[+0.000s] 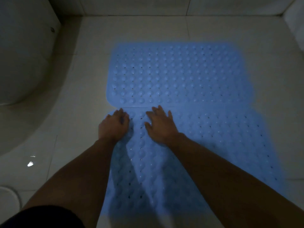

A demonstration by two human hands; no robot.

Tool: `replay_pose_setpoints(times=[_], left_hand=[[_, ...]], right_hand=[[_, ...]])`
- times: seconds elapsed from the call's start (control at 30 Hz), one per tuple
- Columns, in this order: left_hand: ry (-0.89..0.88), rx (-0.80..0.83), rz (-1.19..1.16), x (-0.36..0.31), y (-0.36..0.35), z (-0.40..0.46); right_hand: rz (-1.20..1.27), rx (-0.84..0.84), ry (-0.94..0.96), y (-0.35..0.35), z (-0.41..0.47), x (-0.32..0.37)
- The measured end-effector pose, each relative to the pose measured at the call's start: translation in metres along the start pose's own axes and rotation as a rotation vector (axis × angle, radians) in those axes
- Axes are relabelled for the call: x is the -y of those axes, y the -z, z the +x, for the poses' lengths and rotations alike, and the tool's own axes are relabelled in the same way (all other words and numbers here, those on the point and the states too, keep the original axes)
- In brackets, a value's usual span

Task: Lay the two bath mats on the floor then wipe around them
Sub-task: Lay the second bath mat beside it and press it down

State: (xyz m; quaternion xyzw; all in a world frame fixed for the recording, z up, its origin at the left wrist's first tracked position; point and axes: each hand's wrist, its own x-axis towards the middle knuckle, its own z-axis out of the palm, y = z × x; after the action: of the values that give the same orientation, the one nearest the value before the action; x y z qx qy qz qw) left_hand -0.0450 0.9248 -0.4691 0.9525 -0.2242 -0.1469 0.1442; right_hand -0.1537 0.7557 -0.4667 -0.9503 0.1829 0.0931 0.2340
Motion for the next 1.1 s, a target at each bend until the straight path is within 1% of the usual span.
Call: replay_pose_setpoints(times=[0.07, 0.1, 0.2, 0.3, 0.4, 0.6, 0.67, 0.77, 0.83, 0.9, 0.93, 0.97, 1.0, 1.03, 1.1], left_hand=[[0.014, -0.226, -0.008, -0.004, 0.013, -0.003], [-0.02, -0.271, -0.016, -0.003, 0.014, -0.005], [-0.143, -0.328, 0.039, 0.013, 0.0, -0.005], [-0.146, -0.311, 0.066, 0.029, -0.011, 0.001], [-0.143, -0.363, 0.114, 0.037, -0.016, -0.004], [-0.127, -0.311, 0.166, 0.047, -0.024, -0.003], [-0.127, -0.298, 0.168, 0.051, -0.026, -0.005], [-0.078, -0.277, 0.145, 0.053, -0.024, -0.009], [-0.042, -0.295, 0.119, 0.052, -0.021, -0.009], [-0.023, -0.326, 0.103, 0.046, -0.016, -0.011], [-0.011, -0.317, 0.105, 0.042, -0.014, -0.011], [-0.003, -0.279, 0.112, 0.037, -0.012, -0.011], [-0.009, -0.227, 0.129, 0.027, -0.013, -0.013], [-0.034, -0.171, 0.16, 0.015, -0.016, -0.014], [-0.119, -0.102, 0.2, -0.012, -0.027, -0.015]], right_hand=[[-0.066, 0.017, 0.01, -0.012, -0.003, 0.019], [-0.088, 0.018, 0.018, -0.021, -0.003, 0.027], [-0.155, -0.037, 0.027, -0.049, 0.0, 0.045], [-0.2, -0.115, 0.002, -0.071, 0.0, 0.043], [-0.228, -0.171, 0.024, -0.078, -0.005, 0.038], [-0.222, -0.205, 0.013, -0.079, -0.002, 0.039], [-0.22, -0.163, 0.01, -0.079, 0.0, 0.04], [-0.155, -0.1, 0.004, -0.078, 0.0, 0.044], [-0.088, -0.001, 0.005, -0.071, 0.002, 0.045], [-0.021, 0.173, -0.007, -0.047, 0.012, 0.046], [0.06, 0.252, -0.019, -0.03, 0.02, 0.046], [0.175, 0.291, -0.034, -0.011, 0.028, 0.043], [0.289, 0.269, -0.05, 0.008, 0.032, 0.036], [0.367, 0.197, -0.062, 0.026, 0.033, 0.025], [0.4, 0.009, -0.073, 0.047, 0.028, -0.001]])
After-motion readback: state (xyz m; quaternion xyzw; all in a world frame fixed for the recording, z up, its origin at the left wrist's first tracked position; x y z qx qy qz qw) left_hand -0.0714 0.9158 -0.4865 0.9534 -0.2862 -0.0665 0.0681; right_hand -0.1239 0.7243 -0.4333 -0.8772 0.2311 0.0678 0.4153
